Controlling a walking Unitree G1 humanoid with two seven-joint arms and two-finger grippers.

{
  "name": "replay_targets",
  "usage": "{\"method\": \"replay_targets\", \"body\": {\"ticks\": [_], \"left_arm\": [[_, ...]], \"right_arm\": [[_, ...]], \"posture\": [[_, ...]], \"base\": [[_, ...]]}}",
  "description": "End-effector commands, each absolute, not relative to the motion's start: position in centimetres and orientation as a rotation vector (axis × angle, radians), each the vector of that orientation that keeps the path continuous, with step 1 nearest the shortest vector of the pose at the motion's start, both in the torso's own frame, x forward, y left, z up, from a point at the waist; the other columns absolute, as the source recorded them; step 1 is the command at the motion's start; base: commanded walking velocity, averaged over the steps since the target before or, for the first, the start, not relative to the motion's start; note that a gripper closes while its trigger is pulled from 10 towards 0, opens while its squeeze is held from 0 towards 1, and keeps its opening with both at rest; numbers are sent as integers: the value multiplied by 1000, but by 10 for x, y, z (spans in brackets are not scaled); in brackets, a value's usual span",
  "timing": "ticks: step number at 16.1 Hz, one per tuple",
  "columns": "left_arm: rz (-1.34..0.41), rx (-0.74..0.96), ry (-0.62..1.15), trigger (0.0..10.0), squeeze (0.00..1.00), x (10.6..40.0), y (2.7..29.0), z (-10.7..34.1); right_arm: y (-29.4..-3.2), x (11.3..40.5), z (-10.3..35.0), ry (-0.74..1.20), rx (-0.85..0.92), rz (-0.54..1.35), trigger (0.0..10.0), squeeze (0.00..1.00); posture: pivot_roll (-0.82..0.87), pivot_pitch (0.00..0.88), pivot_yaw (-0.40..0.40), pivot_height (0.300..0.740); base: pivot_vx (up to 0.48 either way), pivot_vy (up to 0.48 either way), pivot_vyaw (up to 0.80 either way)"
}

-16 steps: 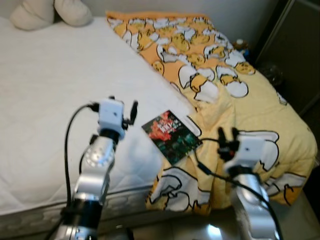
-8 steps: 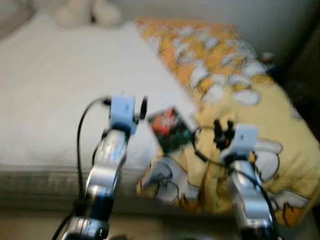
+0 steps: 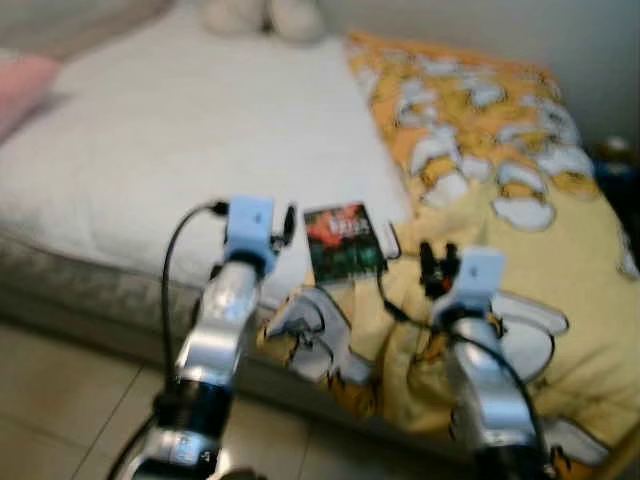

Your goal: Clean up the room

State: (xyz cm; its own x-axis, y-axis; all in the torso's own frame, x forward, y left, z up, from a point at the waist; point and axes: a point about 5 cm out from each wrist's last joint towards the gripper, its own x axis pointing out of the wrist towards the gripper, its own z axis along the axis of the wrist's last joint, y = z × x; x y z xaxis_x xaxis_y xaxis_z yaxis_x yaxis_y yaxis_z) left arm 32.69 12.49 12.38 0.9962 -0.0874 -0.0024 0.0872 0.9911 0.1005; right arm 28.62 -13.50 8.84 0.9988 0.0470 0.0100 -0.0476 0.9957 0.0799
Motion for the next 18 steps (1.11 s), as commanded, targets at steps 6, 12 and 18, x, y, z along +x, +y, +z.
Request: {"method": "replay_targets", "body": {"ticks": [6, 12, 18], "left_arm": [[-37, 31, 89, 10000, 0, 332, 128, 111], [-47, 72, 79, 10000, 0, 334, 127, 110], [-169, 96, -14, 10000, 0, 333, 113, 122]], "right_arm": [[-137, 288, 85, -6, 63, 52, 10000, 0], [-140, 288, 84, -8, 62, 41, 10000, 0], [-139, 289, 81, -8, 71, 40, 10000, 0]], "posture": [[31, 0, -26, 740], [27, 0, -17, 740], [32, 0, -16, 740]], "base": [[40, -438, 522], [250, -301, 418], [382, 0, 0]]}}
